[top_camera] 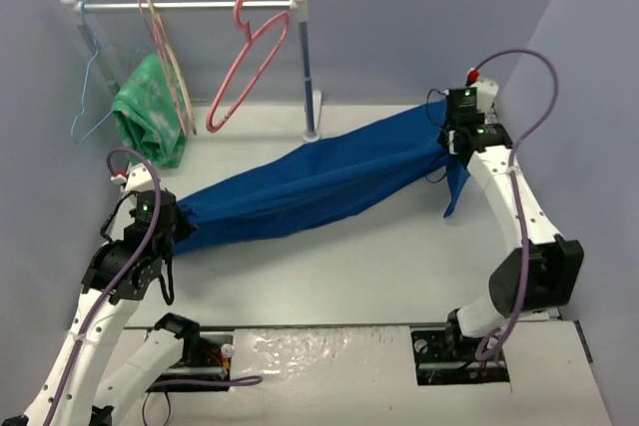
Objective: Place the trousers on the hanger
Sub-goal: Fold the trousers at the center of the board.
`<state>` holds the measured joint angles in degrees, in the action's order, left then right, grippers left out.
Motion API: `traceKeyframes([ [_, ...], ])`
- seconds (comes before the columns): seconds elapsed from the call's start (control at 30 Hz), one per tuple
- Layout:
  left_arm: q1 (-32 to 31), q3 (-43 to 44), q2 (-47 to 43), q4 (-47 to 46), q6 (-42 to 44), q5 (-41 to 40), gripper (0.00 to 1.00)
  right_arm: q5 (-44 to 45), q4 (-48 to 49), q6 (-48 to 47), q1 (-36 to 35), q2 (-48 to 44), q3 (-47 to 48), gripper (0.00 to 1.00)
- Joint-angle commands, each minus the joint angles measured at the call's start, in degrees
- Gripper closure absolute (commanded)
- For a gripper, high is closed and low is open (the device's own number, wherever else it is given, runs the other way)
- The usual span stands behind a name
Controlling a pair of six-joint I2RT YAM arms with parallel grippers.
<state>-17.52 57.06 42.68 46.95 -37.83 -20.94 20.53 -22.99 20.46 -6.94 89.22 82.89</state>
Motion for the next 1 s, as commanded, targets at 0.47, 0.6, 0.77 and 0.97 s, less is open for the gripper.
traceKeyframes([
  [0.47,1.52,5.73,-6.44,13.86,2.03,-6.41,1.0,13.02,5.36,-4.88,2.89,-19.73,-5.04,1.0],
  [0.6,1.61,5.31,0.29,12.35,3.81,-4.81,1.0,11.7,5.86,-5.81,2.89,-15.42,-2.93,1.0],
  [0.77,1.61,2.36,7.9,6.23,3.44,-4.25,1.0,9.88,6.59,-7.71,2.89,-6.65,0.78,1.0],
  [0.97,2.49,0.29,12.7,3.06,3.56,-6.66,1.0,7.89,8.57,-9.37,2.69,3.45,5.47,1.0],
])
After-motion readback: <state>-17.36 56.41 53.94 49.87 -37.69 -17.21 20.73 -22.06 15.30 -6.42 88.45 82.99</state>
